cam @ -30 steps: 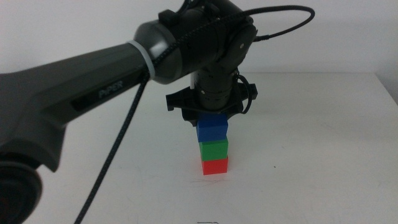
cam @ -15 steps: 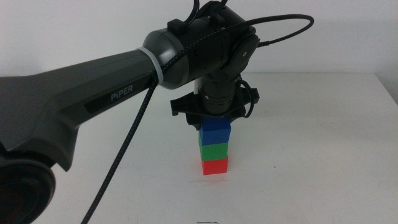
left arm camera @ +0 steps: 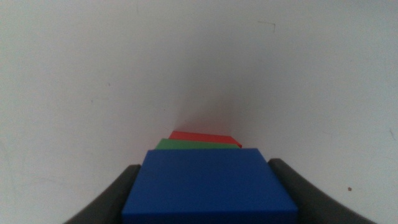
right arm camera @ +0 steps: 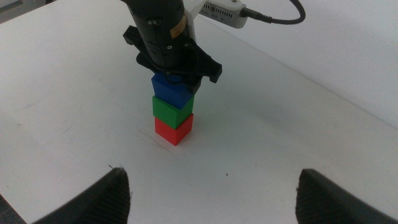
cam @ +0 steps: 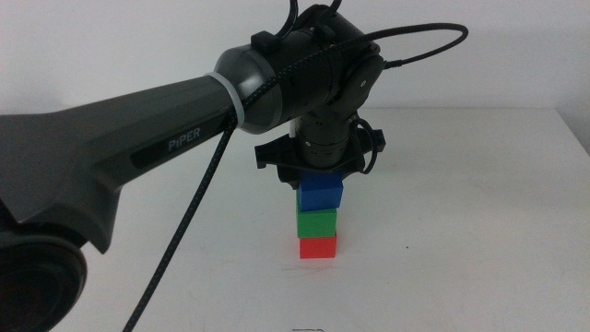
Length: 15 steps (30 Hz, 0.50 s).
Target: Stack red cubes first, then green, then blue cubes in a specific spot.
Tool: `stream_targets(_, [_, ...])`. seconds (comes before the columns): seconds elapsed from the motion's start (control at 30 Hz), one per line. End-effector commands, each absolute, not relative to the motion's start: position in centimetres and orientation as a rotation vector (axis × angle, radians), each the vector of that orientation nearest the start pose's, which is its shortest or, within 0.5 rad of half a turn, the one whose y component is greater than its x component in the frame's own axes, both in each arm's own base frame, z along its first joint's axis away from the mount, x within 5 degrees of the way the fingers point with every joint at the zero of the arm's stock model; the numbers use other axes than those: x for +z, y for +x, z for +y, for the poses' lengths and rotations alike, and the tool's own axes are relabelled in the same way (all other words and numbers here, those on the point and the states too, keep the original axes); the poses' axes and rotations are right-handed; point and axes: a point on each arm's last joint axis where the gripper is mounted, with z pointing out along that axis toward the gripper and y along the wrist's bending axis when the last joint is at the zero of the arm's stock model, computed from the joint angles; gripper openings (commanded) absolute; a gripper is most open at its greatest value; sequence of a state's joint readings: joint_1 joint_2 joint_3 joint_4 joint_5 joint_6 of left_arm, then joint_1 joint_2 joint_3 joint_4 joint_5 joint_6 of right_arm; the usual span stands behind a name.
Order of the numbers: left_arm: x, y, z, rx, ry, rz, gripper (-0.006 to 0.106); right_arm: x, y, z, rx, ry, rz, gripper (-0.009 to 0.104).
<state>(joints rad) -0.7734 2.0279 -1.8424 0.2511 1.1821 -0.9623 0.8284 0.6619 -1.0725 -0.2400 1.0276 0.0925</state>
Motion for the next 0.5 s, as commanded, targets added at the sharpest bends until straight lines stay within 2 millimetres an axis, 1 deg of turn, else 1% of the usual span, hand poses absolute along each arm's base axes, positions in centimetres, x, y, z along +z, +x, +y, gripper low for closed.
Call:
stream_targets(0.0, [30.59,32.40,-28.64,-0.178,-0.171,2.672,-0.001,43.40,7.54,5.20,0.265,-0.735,1.856,0.094])
stream_targets(0.2, [30.53,32.29,-28.53,-0.152,-0.136,2.687,0.000,43.40,7.54,5.20,0.265,-0.735,1.856,0.094])
stream_targets(0.3, [30.50,32.23,-28.53,-0.153,-0.138,2.695,0.005,43.40,7.54,5.20,0.265,-0.735,1.856,0.094])
stream_targets(0.47, [30.47,32.14,-28.59,-0.154,-0.108,2.705,0.015,43.40,7.54,5.20,0.265,-0.735,1.856,0.094])
